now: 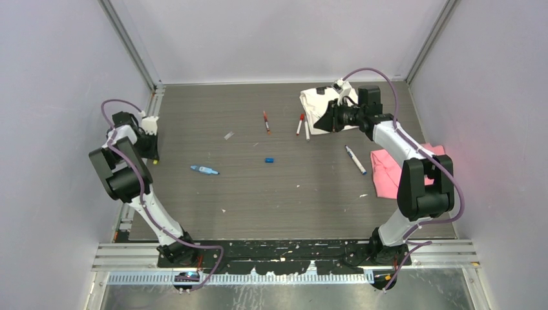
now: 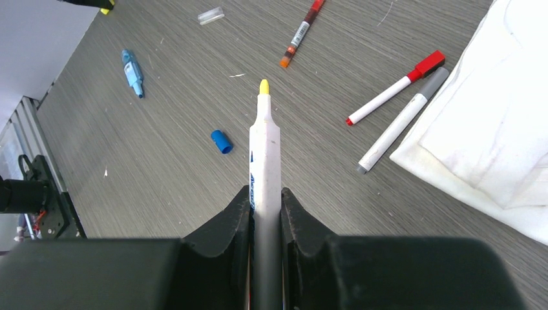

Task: Insert the pens into the pen caps
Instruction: Pick up the pen cap at the corner of the board, then place the pen cap at the center of the board.

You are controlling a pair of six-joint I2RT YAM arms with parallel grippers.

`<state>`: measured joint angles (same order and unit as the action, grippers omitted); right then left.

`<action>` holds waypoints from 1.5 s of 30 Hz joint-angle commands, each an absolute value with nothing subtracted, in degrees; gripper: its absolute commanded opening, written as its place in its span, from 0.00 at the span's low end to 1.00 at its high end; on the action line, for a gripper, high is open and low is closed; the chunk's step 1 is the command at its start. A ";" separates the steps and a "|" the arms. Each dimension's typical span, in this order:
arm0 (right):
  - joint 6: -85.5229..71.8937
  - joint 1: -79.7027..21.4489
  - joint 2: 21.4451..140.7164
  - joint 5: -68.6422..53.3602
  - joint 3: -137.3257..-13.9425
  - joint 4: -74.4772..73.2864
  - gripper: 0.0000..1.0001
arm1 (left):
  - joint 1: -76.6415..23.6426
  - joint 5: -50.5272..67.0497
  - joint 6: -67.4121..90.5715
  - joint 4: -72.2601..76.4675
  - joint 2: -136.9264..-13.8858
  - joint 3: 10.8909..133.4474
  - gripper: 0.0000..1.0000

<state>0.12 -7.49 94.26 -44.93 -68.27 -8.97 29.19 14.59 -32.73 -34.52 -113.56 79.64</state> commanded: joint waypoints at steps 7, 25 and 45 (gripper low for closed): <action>0.53 -7.12 86.22 -45.36 -65.71 -5.87 0.01 | 19.89 5.49 -14.96 -38.94 -109.48 76.58 0.01; 6.26 -7.12 73.14 -45.75 -58.83 -15.80 0.01 | -0.75 12.42 -8.34 -42.20 -105.63 82.21 0.01; 14.45 -6.81 59.60 -44.98 -53.85 -30.92 0.01 | -38.34 13.74 -24.48 -30.06 -103.95 68.51 0.12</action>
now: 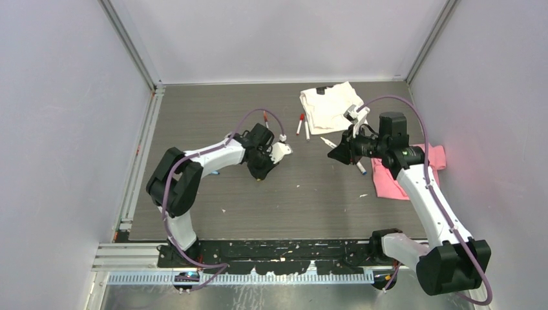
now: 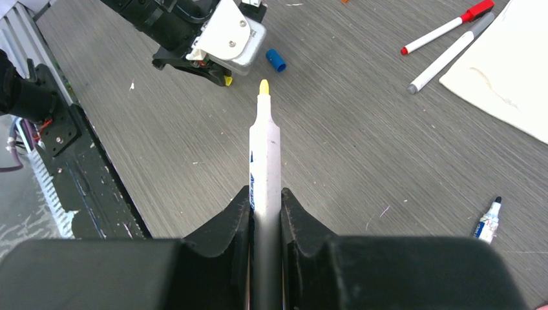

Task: Insert the pens into the pen caps
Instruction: Place the pen cap at the center of the board.

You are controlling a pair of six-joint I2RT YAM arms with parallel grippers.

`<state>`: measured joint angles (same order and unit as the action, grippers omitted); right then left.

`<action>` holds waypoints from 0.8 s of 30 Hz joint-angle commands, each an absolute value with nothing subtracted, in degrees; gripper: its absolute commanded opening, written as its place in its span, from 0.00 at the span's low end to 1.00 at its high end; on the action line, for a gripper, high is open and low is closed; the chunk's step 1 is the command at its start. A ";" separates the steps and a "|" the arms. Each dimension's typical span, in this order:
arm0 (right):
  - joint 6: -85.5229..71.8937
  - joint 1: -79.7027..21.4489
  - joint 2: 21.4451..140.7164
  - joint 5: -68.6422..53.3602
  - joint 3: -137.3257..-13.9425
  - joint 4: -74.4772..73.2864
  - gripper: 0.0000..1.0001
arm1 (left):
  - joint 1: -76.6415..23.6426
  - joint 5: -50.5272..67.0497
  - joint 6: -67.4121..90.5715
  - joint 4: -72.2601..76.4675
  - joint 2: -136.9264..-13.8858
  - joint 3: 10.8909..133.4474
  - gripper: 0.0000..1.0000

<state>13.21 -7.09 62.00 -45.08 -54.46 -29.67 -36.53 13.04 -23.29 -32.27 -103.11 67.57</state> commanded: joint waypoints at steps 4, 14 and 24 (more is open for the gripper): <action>14.45 -6.70 57.73 -44.73 -53.08 -31.45 0.01 | -39.34 14.43 -23.98 -29.92 -104.62 68.00 0.18; 13.08 -6.75 54.36 -44.44 -51.59 -31.90 0.01 | -39.81 11.75 -22.15 -28.12 -102.33 67.74 0.34; 11.22 -6.70 53.13 -44.63 -50.86 -31.18 0.01 | -39.81 3.01 -2.56 -14.62 -82.23 58.97 0.35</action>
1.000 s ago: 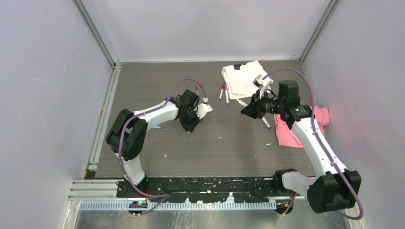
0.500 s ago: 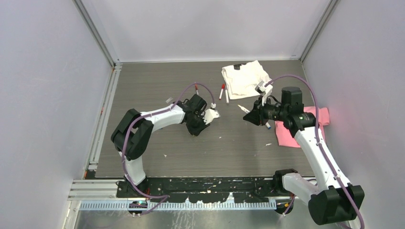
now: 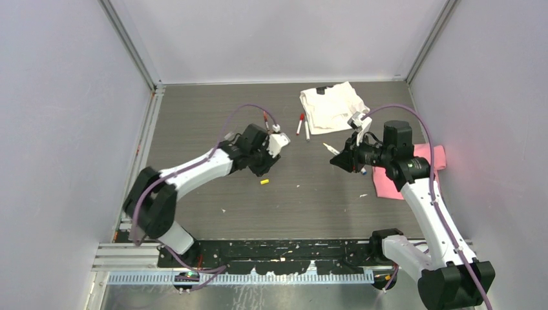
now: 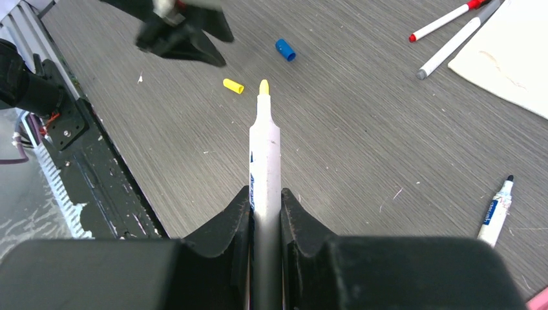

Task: Insert the pens into the pen caps
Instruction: Place the pen cap at the center of the board, then insert the pen cap onto the pen.

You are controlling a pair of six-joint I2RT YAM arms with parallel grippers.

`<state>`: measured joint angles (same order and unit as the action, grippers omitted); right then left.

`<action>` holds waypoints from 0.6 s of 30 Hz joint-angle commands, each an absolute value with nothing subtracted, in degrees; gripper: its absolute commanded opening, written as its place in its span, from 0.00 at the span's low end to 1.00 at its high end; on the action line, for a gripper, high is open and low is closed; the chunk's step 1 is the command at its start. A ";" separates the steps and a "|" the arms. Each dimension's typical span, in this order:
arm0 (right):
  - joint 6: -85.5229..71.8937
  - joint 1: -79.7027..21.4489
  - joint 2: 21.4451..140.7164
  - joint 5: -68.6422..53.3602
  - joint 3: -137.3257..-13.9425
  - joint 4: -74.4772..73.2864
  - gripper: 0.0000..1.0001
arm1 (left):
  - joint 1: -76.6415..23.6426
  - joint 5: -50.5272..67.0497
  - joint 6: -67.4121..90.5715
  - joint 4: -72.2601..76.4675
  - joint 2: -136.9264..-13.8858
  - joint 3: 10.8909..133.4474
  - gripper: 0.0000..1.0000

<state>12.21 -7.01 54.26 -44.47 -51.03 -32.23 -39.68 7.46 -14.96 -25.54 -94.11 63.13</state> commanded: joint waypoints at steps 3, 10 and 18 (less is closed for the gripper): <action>12.58 -6.70 53.81 -45.84 -50.31 -32.34 0.01 | -39.77 -0.32 9.80 -6.91 -71.64 51.39 0.35; 18.61 -6.80 56.95 -46.87 -48.96 -32.66 0.01 | -38.98 -10.92 42.54 10.40 -53.76 31.35 0.76; 24.34 -7.52 58.61 -48.19 -42.22 -20.59 0.01 | -38.59 -9.55 77.82 -1.04 -54.21 29.29 0.53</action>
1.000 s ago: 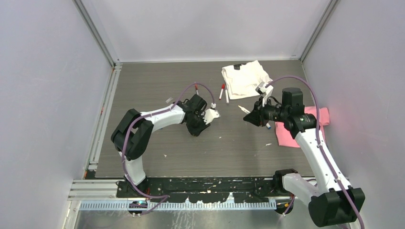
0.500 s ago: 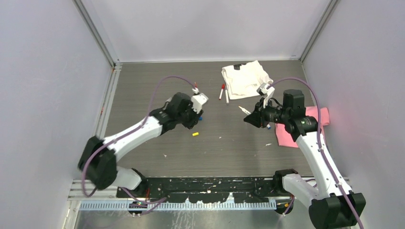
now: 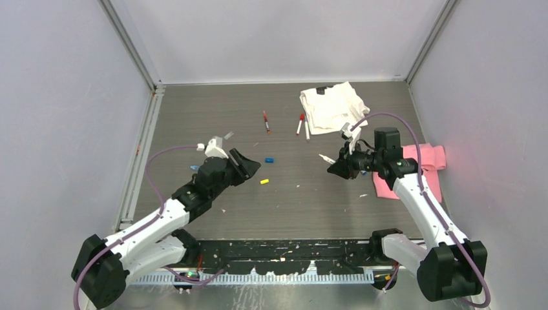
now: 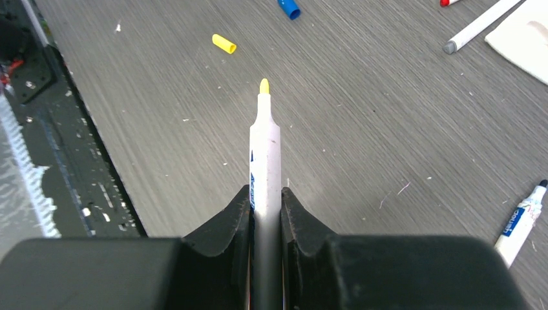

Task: Insert the pens into the pen caps
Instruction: Insert the pen cap onto the pen.

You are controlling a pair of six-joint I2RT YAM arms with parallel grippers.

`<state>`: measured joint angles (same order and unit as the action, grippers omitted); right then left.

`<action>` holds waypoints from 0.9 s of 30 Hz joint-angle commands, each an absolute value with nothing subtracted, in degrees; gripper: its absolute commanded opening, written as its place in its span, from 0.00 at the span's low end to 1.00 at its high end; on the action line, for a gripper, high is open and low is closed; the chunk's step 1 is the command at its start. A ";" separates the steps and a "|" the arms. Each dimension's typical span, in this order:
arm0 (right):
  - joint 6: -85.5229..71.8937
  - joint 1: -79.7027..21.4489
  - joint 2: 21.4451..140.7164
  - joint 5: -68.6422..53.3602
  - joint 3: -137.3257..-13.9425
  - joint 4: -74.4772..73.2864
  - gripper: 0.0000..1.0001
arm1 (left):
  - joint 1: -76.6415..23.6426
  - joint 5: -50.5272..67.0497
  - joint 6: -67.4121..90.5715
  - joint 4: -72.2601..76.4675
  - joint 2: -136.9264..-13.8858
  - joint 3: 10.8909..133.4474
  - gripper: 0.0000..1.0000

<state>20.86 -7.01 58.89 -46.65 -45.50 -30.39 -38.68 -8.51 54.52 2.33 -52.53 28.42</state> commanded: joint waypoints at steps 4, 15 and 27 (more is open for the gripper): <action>25.86 -8.95 58.40 -47.39 -38.47 -15.22 0.01 | -40.73 -9.00 92.25 -6.86 -59.55 30.67 0.52; 23.11 -10.01 56.30 -49.02 -33.64 -9.14 0.01 | -44.47 -14.16 117.82 -23.62 -76.45 42.30 0.50; 20.63 -9.94 54.48 -49.48 -32.12 -6.77 0.01 | -43.50 -14.00 121.56 -24.88 -91.87 48.25 0.49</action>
